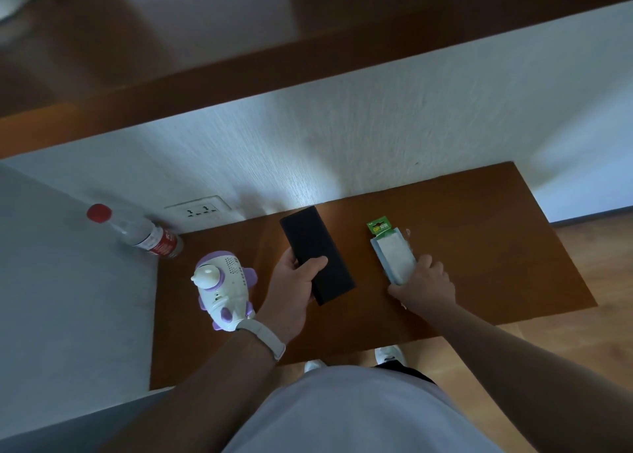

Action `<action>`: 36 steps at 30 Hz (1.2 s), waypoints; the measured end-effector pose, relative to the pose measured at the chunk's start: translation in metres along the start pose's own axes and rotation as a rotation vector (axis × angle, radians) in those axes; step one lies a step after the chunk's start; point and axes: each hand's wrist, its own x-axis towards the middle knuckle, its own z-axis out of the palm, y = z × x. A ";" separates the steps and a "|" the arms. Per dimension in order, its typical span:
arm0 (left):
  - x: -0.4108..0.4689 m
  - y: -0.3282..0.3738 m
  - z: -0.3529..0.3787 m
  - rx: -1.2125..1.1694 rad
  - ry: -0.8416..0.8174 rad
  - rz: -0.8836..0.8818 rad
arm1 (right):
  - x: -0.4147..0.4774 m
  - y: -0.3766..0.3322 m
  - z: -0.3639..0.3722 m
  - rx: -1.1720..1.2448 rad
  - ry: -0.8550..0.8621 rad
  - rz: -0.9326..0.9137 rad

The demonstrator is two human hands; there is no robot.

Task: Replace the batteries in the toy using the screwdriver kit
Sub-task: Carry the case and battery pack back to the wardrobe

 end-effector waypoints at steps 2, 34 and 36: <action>0.000 0.000 -0.002 0.006 0.001 0.005 | 0.002 0.002 -0.001 0.065 -0.036 0.005; -0.032 -0.008 0.043 -0.020 0.019 0.004 | -0.026 0.050 -0.059 1.241 -0.531 -0.005; -0.032 -0.010 0.052 -0.013 -0.005 0.014 | -0.032 0.053 -0.069 1.270 -0.550 -0.048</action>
